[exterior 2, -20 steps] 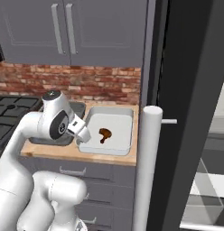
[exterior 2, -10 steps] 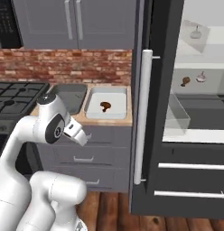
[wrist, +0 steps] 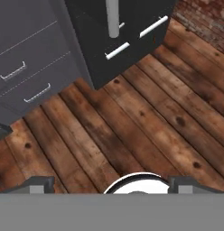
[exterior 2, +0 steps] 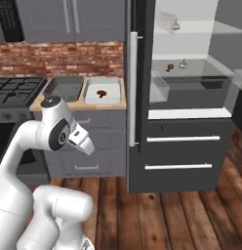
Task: Place one garlic and one chicken drumstick in each tupperware on the nearby counter, to pack two identical lunches.
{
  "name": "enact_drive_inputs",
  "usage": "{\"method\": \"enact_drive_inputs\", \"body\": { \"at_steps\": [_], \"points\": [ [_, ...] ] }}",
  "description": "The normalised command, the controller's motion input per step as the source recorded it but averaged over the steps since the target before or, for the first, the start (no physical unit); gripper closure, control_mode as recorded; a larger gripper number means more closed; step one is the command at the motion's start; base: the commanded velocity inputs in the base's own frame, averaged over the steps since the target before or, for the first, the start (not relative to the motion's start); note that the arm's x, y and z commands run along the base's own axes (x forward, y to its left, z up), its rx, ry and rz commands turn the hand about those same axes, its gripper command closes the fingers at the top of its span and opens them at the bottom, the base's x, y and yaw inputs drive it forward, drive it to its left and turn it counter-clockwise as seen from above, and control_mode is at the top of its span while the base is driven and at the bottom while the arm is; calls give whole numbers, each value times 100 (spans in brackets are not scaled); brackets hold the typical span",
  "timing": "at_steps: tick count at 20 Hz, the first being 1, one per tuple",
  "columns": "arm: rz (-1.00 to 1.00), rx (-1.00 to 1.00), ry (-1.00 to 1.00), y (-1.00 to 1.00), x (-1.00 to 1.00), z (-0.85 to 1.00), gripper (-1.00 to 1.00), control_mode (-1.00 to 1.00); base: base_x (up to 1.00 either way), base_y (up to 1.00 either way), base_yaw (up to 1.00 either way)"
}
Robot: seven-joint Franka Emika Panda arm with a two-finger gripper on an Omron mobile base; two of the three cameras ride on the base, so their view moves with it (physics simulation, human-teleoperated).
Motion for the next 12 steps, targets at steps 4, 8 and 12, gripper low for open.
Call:
{"method": "enact_drive_inputs", "body": {
  "at_steps": [4,8,12],
  "points": [
    [0,0,0,0,0,0,-100,100,-26,-100,-11],
    [0,0,0,0,0,0,-100,100,28,-100,0],
    [0,0,0,0,0,0,-100,100,90,-100,13]
  ]
}}
